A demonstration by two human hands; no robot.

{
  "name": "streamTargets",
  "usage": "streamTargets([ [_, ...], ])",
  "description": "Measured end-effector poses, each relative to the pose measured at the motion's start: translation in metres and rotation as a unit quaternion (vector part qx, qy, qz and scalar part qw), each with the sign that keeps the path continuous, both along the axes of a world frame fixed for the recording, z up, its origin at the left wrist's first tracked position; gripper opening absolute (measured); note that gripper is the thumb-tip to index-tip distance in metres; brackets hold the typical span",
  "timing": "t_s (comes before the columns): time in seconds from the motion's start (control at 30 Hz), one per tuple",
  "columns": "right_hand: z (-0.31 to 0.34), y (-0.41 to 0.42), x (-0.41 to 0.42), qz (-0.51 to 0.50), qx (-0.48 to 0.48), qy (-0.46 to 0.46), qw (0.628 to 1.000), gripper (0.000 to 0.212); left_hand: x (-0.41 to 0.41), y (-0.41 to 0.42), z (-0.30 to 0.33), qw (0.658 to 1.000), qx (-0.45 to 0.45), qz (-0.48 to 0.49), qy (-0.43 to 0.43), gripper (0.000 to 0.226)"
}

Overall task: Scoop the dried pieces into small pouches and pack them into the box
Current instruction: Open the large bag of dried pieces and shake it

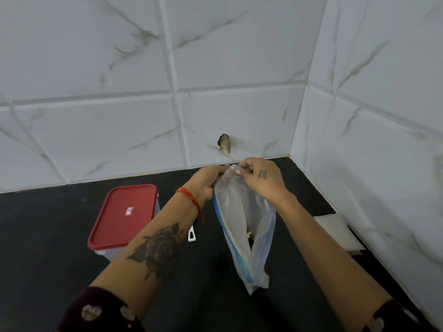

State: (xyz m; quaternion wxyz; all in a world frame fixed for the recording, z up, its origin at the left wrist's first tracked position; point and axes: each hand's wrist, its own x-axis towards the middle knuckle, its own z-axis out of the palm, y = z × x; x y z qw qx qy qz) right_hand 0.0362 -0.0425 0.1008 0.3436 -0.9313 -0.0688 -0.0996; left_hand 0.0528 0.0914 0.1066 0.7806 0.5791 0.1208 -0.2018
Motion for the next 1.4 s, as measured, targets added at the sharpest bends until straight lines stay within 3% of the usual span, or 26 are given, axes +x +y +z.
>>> streamTargets([
  [0.07, 0.000, 0.000, 0.005, -0.037, -0.015, 0.003, 0.999, 0.026, -0.003, -0.006, -0.007, 0.987, 0.137, 0.026, -0.085, 0.021],
  [0.1, 0.000, 0.001, 0.007, -0.048, -0.027, 0.003, 0.998, 0.030, -0.004, -0.007, -0.010, 0.948, 0.265, 0.035, -0.171, 0.026],
  [0.13, 0.000, 0.003, 0.009, -0.052, -0.031, 0.004, 0.998, 0.029, -0.005, -0.007, -0.013, 0.888, 0.372, 0.040, -0.267, 0.031],
  [0.17, 0.000, 0.003, 0.010, -0.051, -0.024, 0.003, 0.998, 0.023, -0.006, -0.007, -0.012, 0.834, 0.435, 0.037, -0.337, 0.033],
  [0.23, -0.002, 0.004, 0.014, -0.051, 0.017, 0.008, 0.999, 0.016, -0.006, -0.004, -0.008, 0.782, 0.492, 0.007, -0.384, 0.033],
  [0.3, -0.005, 0.004, 0.018, -0.053, 0.086, 0.034, 0.994, 0.014, -0.001, 0.001, -0.006, 0.764, 0.533, -0.033, -0.362, 0.027],
  [0.37, -0.005, 0.004, 0.021, -0.059, 0.161, 0.075, 0.982, 0.014, 0.004, 0.005, -0.006, 0.806, 0.507, -0.059, -0.299, 0.022],
  [0.4, -0.005, 0.004, 0.021, -0.062, 0.207, 0.106, 0.971, 0.015, 0.006, 0.006, -0.007, 0.857, 0.452, -0.060, -0.242, 0.019],
  [0.47, -0.004, 0.003, 0.019, -0.067, 0.290, 0.171, 0.939, 0.018, 0.009, 0.006, -0.006, 0.963, 0.251, -0.062, -0.083, 0.015],
  [0.53, -0.007, 0.002, 0.015, -0.079, 0.248, 0.167, 0.951, 0.019, 0.008, 0.007, -0.007, 0.994, 0.071, -0.074, 0.040, 0.019],
  [0.6, -0.014, 0.002, 0.012, -0.081, 0.069, 0.082, 0.991, 0.029, 0.009, 0.007, -0.014, 0.995, 0.010, -0.053, 0.084, 0.024],
  [0.67, -0.022, 0.003, 0.007, -0.073, -0.025, 0.012, 0.997, 0.039, 0.008, 0.007, -0.019, 0.994, -0.023, -0.032, 0.098, 0.024],
  [0.73, -0.028, 0.002, 0.003, -0.062, -0.018, -0.001, 0.998, 0.033, 0.005, 0.004, -0.023, 0.996, -0.024, -0.011, 0.085, 0.026],
  [0.8, -0.032, 0.000, 0.003, -0.060, 0.010, 0.009, 0.998, 0.025, 0.004, 0.003, -0.028, 0.997, 0.076, 0.016, 0.010, 0.040],
  [0.9, -0.033, -0.001, 0.003, -0.098, 0.080, 0.010, 0.992, 0.022, -0.010, 0.002, -0.029, 0.944, 0.285, 0.027, -0.164, 0.049],
  [0.97, -0.032, -0.001, 0.004, -0.118, 0.137, 0.014, 0.984, 0.019, -0.021, 0.003, -0.028, 0.923, 0.332, 0.014, -0.196, 0.037],
  [1.03, -0.033, 0.000, 0.006, -0.134, 0.178, 0.032, 0.974, 0.017, -0.029, 0.003, -0.026, 0.955, 0.250, 0.007, -0.162, 0.021],
  [1.1, -0.034, 0.001, 0.009, -0.148, 0.265, 0.106, 0.947, 0.014, -0.033, 0.003, -0.024, 0.994, 0.081, 0.029, -0.060, 0.020],
  [1.17, -0.033, 0.002, 0.007, -0.156, 0.347, 0.191, 0.905, 0.014, -0.034, 0.003, -0.025, 0.995, -0.075, 0.045, 0.042, 0.021],
  [1.2, -0.031, 0.003, 0.004, -0.160, 0.342, 0.210, 0.902, 0.018, -0.034, 0.003, -0.028, 0.989, -0.121, 0.050, 0.073, 0.022],
  [1.3, -0.025, 0.000, -0.012, -0.143, 0.122, 0.130, 0.974, 0.036, -0.031, 0.001, -0.040, 0.978, -0.165, 0.082, 0.101, 0.025],
  [1.4, -0.024, -0.003, -0.036, -0.129, -0.061, 0.056, 0.988, 0.039, -0.034, -0.004, -0.041, 0.979, -0.162, 0.091, 0.087, 0.025],
])
